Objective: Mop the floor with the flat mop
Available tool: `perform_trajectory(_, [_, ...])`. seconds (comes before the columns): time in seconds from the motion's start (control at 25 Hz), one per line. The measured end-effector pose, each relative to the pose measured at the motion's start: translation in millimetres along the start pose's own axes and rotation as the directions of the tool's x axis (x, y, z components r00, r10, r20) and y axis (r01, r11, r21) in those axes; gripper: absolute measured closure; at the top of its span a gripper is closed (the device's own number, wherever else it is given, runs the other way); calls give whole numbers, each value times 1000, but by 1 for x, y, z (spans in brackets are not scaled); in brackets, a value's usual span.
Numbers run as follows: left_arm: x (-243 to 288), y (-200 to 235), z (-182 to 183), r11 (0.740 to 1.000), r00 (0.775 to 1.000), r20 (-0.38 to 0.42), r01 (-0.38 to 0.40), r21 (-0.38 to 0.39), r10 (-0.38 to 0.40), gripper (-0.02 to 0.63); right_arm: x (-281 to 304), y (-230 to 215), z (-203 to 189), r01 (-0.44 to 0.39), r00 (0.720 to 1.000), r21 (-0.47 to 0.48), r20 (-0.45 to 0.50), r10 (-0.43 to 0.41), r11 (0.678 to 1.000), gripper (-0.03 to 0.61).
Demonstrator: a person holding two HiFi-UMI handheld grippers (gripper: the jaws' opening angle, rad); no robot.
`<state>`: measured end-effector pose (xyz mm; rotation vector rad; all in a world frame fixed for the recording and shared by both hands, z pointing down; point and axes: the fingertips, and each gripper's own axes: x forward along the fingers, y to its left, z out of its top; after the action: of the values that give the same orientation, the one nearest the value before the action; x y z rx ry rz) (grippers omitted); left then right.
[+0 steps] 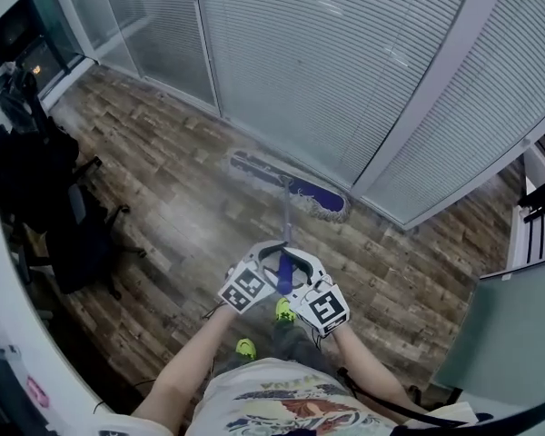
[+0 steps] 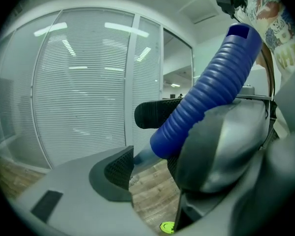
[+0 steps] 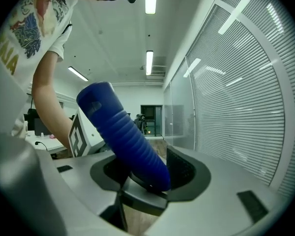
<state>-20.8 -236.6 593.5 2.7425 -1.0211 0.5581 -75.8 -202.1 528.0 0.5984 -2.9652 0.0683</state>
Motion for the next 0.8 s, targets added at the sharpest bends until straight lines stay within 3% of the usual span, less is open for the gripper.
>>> perform_trajectory(0.56, [-171,-170,-77,999,1000,17,6,39,-6,426,-67,244,-17,-60,998,-59,-33,58,996,374])
perform_trajectory(0.8, [-207,-245,-85,998,1000,-11,-3,66,3,428,-120,312,-14,-90,995,5,-32,90,996,374])
